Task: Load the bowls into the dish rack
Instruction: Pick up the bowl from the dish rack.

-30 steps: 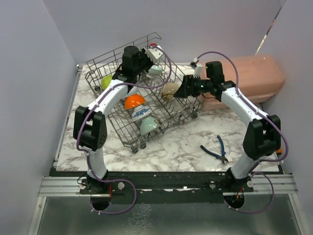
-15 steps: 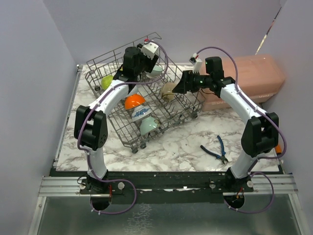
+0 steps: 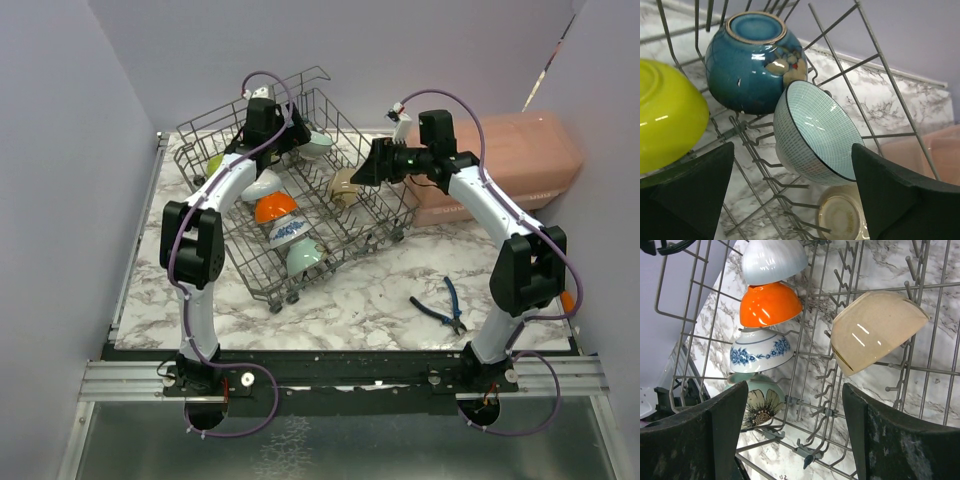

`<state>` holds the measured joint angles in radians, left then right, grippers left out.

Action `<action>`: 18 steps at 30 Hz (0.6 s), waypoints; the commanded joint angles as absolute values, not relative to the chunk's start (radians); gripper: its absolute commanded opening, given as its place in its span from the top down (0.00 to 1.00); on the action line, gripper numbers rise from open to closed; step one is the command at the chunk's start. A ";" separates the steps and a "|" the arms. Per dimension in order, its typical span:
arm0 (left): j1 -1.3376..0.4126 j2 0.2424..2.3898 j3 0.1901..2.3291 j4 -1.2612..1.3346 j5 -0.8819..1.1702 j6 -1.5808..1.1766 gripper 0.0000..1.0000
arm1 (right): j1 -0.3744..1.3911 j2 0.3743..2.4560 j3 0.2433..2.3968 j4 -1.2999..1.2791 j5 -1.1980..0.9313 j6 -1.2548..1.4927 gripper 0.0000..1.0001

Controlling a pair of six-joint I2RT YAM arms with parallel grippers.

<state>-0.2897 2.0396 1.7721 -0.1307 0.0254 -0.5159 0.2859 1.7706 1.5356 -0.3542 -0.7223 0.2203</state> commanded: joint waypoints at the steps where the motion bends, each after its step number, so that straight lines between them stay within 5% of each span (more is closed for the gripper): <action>1: -0.279 2.082 1.756 -0.156 0.113 -0.823 0.01 | 0.279 1.770 1.516 -0.370 -0.755 0.215 0.20; 6: -0.277 2.110 1.751 -0.133 0.173 -0.914 0.01 | 0.279 1.768 1.511 -0.370 -0.759 0.215 0.20; 10: -0.275 2.124 1.748 -0.124 0.189 -0.923 0.18 | 0.280 1.763 1.509 -0.370 -0.758 0.214 0.20; 18: -0.268 2.112 1.744 -0.120 0.185 -0.834 0.99 | 0.280 1.747 1.504 -0.376 -0.750 0.210 0.20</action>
<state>-0.2749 2.1120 1.7561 -0.1223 0.1795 -0.8871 0.2859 1.7706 1.5196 -0.3553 -0.7307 0.2199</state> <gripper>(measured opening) 0.179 0.800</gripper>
